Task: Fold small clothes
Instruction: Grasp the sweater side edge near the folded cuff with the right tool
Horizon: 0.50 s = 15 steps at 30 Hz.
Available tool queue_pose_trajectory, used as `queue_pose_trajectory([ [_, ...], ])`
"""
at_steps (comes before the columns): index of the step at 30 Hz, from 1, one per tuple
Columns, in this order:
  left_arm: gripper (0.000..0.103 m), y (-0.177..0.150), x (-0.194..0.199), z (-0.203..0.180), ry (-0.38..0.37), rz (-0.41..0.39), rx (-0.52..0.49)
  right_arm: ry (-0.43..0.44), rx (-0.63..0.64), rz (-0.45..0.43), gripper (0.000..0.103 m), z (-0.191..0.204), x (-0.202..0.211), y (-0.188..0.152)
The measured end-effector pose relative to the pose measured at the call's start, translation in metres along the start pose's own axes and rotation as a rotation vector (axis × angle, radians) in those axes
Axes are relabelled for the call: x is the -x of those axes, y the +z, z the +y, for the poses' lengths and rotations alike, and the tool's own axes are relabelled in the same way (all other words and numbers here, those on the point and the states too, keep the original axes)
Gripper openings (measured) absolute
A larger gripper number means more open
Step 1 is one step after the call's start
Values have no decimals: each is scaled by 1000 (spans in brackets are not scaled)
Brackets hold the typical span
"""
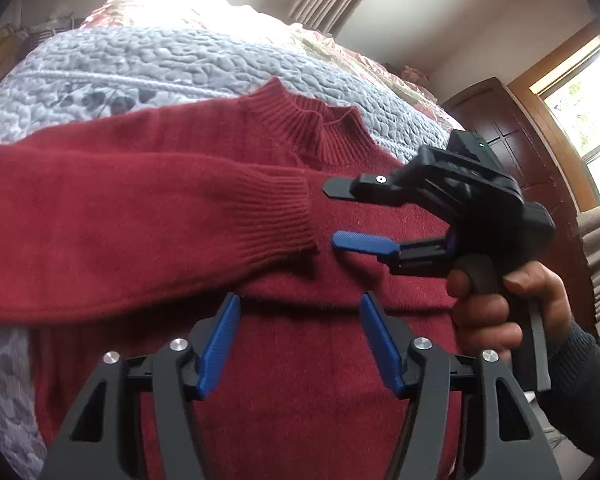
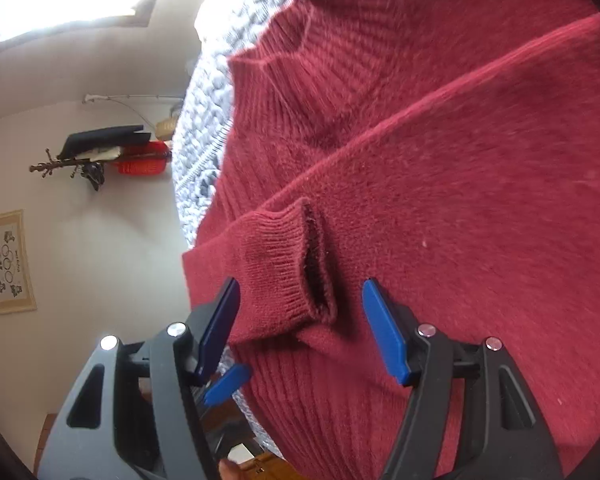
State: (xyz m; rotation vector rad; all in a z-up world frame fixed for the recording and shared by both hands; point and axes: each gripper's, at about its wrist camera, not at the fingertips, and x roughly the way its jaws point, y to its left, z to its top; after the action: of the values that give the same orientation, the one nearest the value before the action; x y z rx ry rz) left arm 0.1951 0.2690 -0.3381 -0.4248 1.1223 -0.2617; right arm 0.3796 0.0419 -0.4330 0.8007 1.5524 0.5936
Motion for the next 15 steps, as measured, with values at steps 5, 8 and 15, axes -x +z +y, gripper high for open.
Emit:
queue_pose_trajectory([
  [5, 64, -24, 23, 22, 0, 18, 65, -6, 9, 11, 64, 5, -11, 1],
  [8, 65, -30, 28, 34, -7, 18, 109, 3, 16, 24, 61, 11, -20, 5],
  [15, 65, -44, 39, 52, 1, 19, 168, 35, 10, 53, 27, 16, -46, 16],
])
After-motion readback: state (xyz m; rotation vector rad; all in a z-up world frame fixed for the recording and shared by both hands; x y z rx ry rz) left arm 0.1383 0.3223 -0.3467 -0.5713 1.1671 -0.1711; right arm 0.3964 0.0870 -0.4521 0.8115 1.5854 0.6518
